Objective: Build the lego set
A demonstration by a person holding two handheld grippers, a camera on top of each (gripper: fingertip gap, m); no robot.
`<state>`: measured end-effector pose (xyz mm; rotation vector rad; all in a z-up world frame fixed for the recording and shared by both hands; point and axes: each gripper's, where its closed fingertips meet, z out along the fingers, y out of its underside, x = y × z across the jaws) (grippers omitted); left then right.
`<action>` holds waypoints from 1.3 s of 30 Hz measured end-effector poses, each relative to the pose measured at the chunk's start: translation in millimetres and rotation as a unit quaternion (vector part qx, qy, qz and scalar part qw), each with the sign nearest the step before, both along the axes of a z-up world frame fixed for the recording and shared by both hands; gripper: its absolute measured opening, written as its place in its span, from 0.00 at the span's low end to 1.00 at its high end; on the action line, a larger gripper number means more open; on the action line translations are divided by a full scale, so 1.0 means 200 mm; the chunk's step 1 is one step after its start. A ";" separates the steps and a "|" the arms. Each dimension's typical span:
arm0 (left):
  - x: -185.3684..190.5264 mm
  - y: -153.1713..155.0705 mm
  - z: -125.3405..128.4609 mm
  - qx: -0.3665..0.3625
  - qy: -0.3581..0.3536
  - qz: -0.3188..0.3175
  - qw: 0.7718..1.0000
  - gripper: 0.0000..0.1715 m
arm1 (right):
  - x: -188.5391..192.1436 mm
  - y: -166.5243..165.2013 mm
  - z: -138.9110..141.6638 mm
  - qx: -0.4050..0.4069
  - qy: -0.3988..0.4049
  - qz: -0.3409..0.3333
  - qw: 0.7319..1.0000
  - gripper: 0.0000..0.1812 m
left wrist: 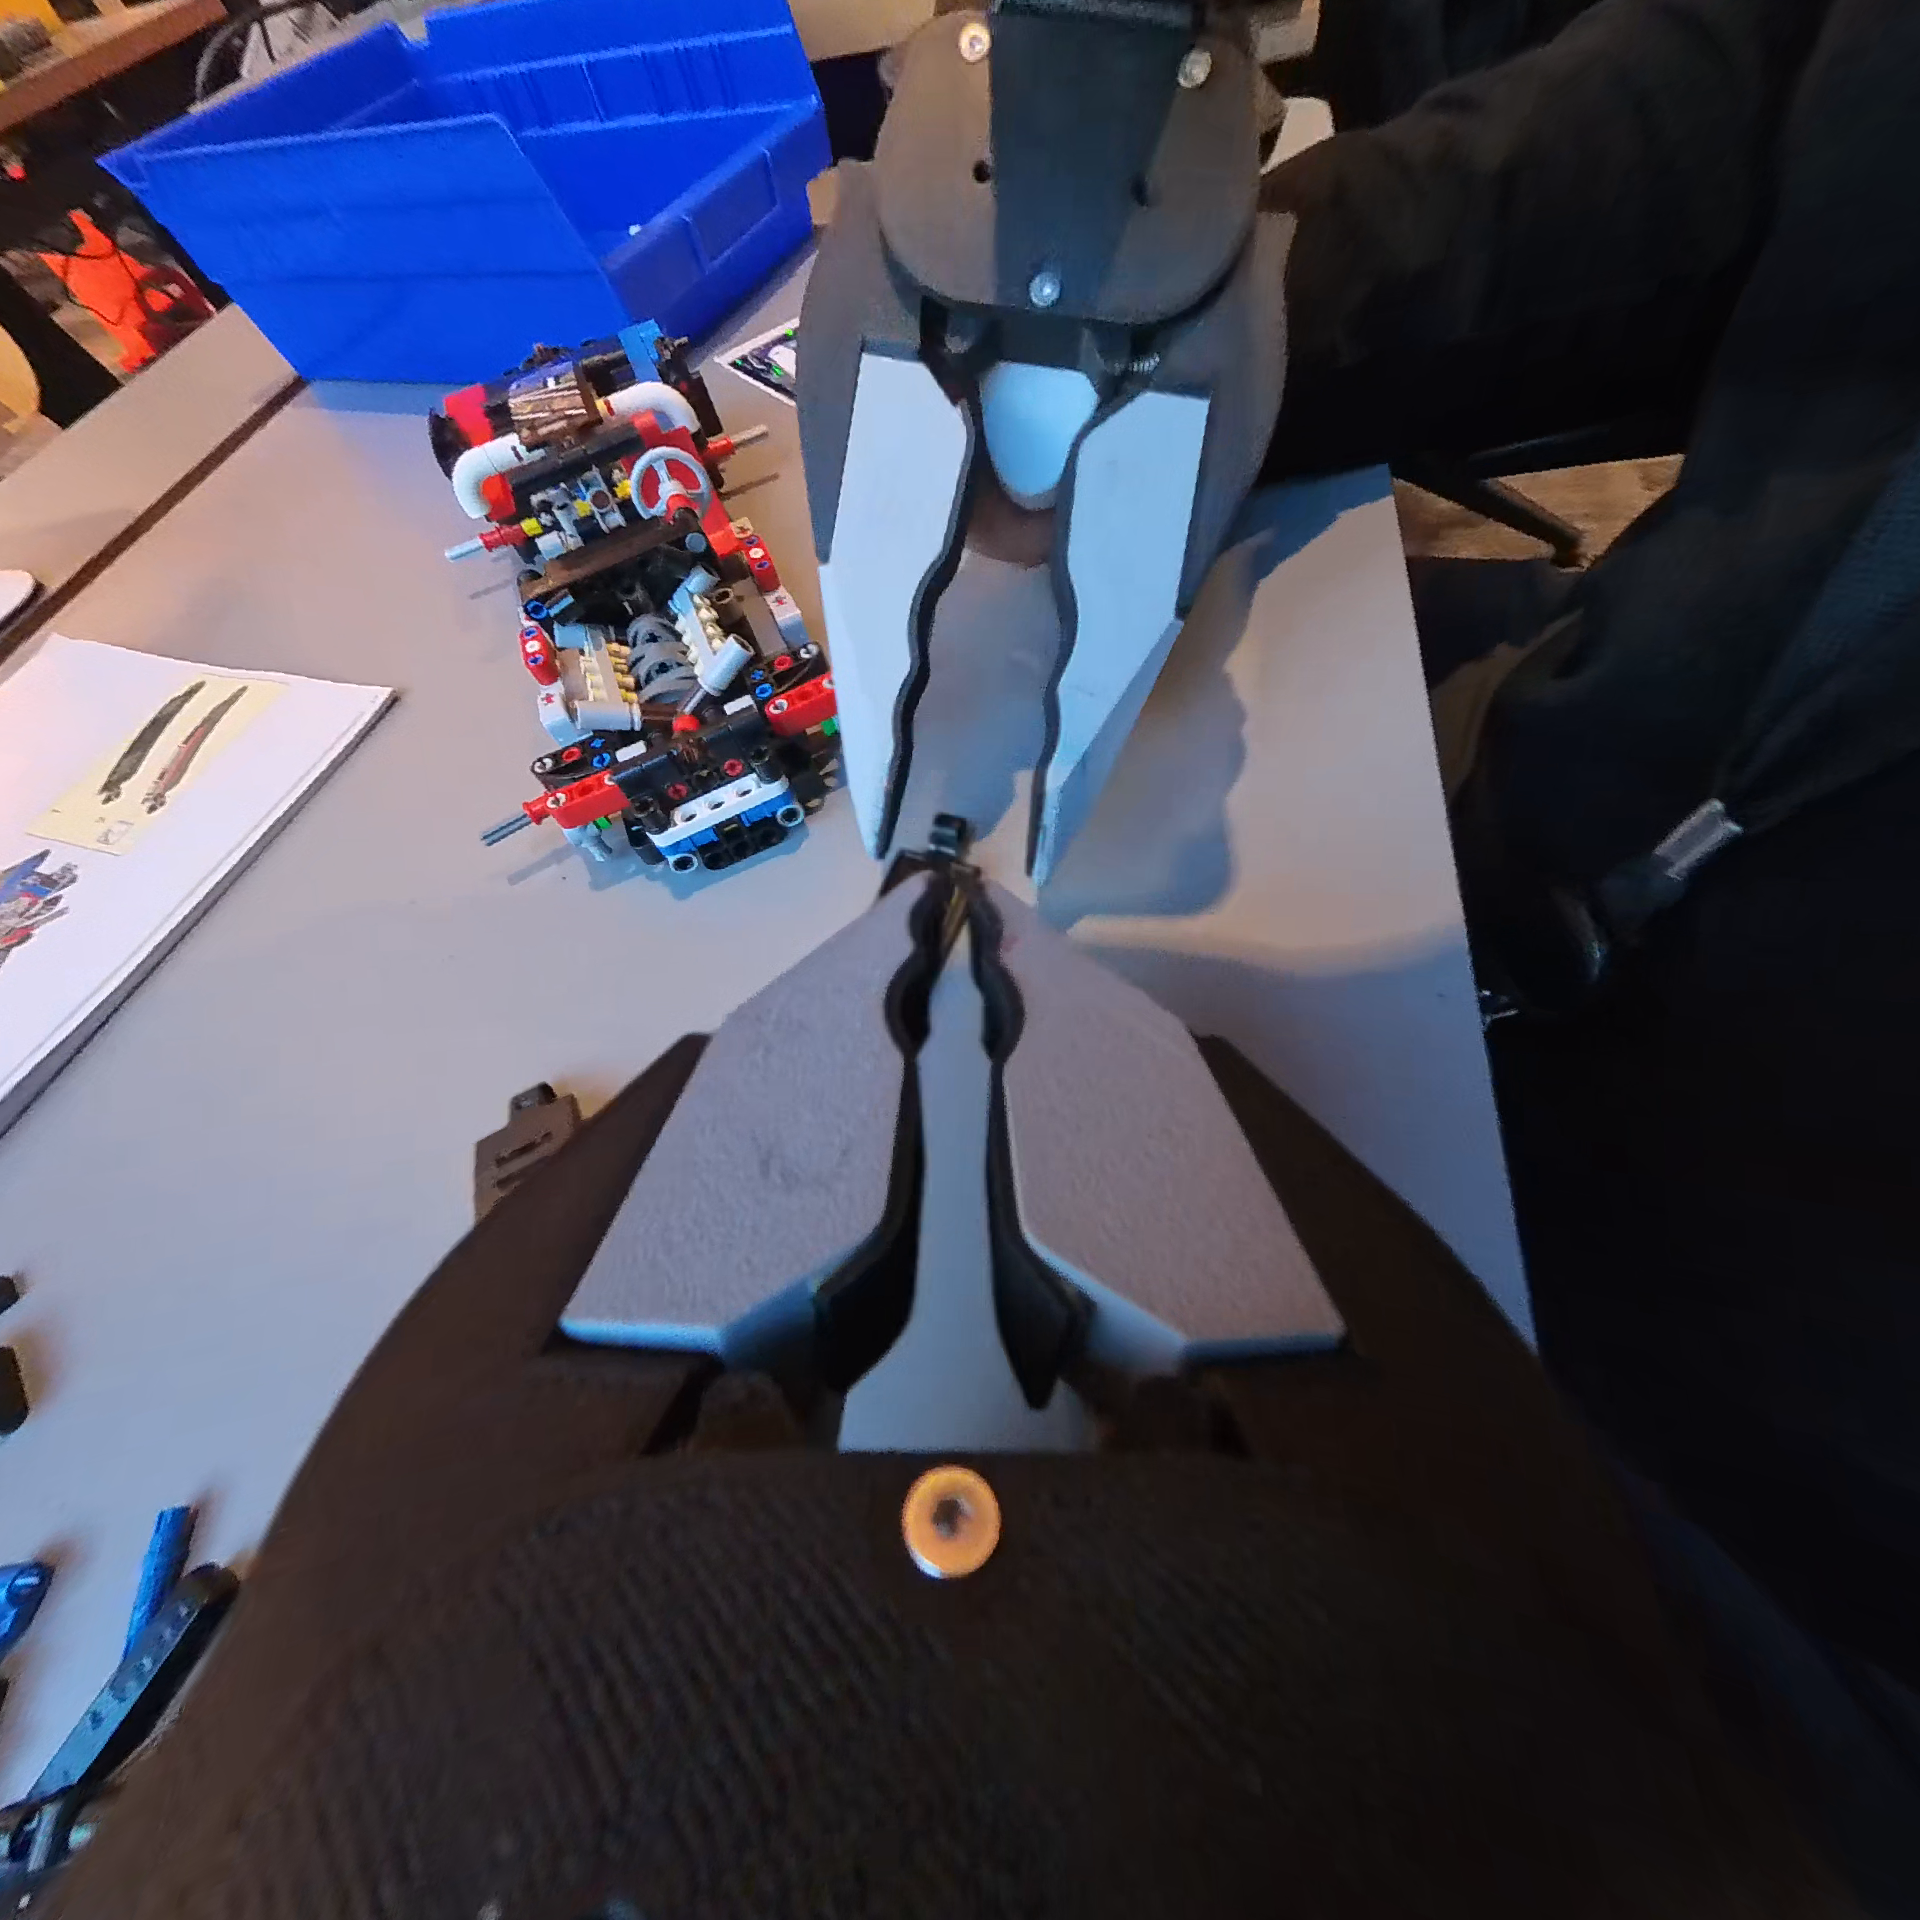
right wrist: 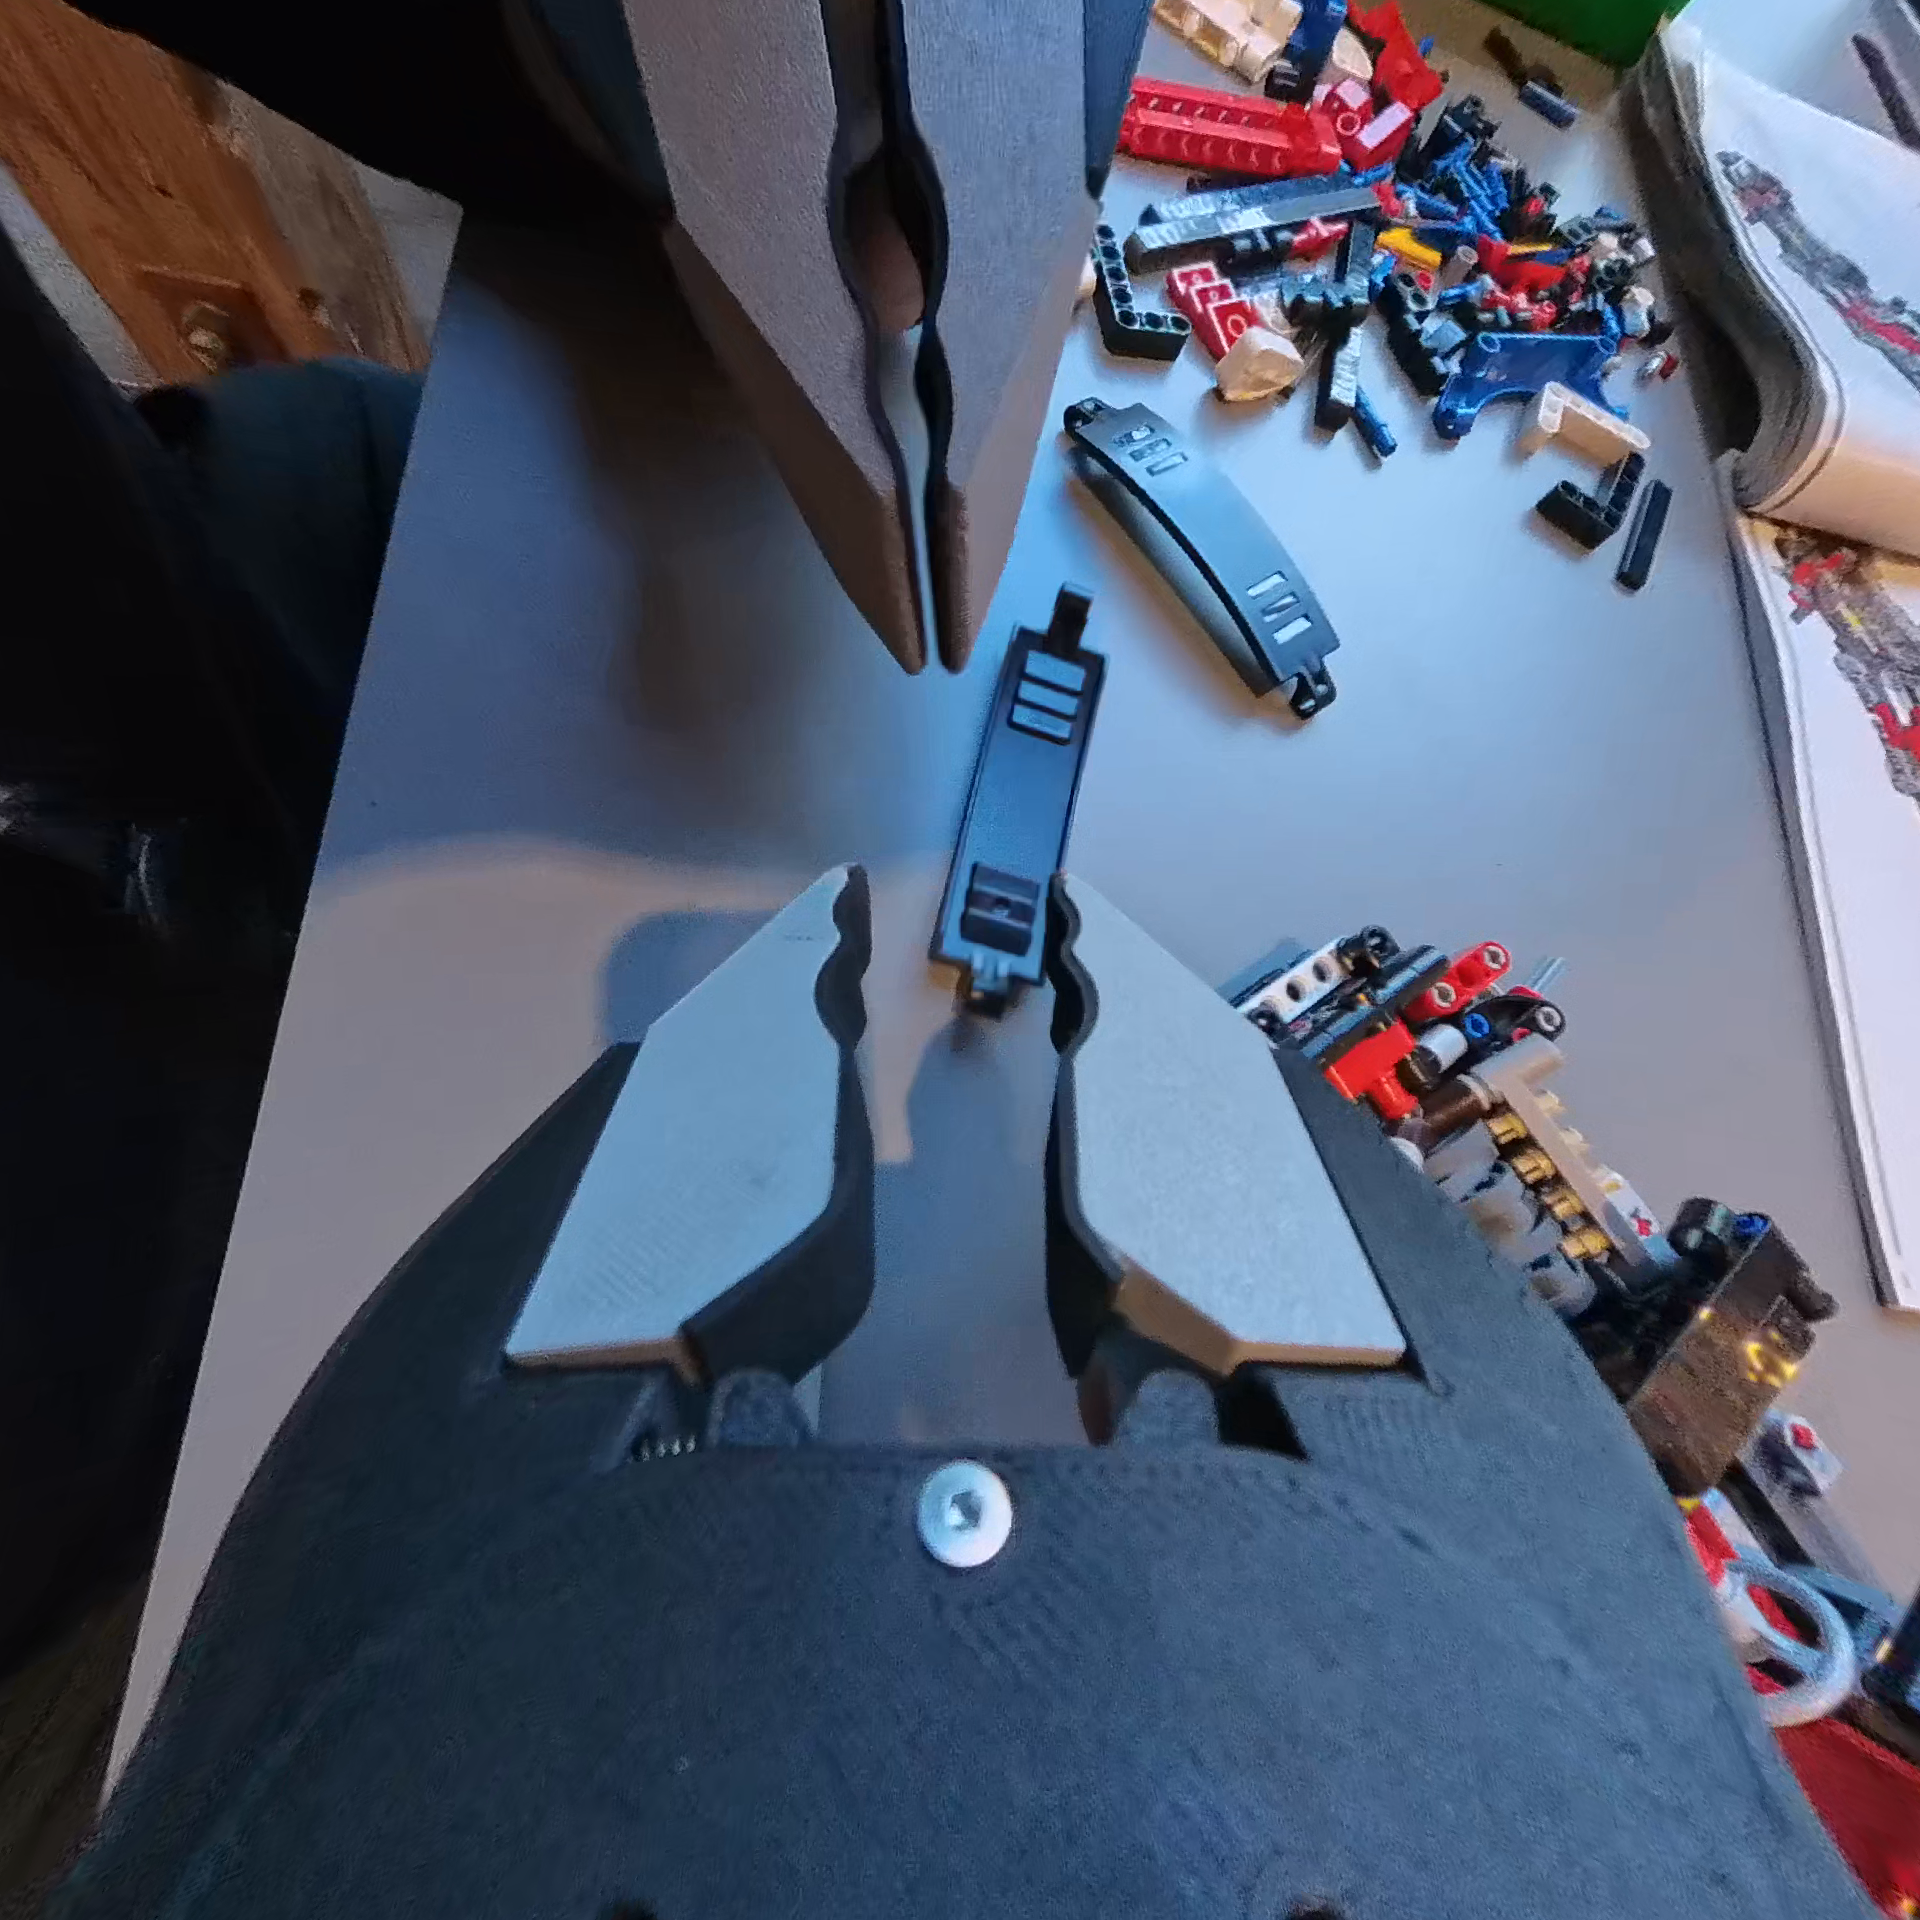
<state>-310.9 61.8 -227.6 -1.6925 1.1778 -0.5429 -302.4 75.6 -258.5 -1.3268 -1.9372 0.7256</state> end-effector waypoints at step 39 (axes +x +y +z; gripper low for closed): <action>-0.12 0.10 -0.07 0.040 0.074 0.023 0.996 0.23 | 0.10 0.01 0.05 -0.324 -0.055 -0.047 0.943 0.12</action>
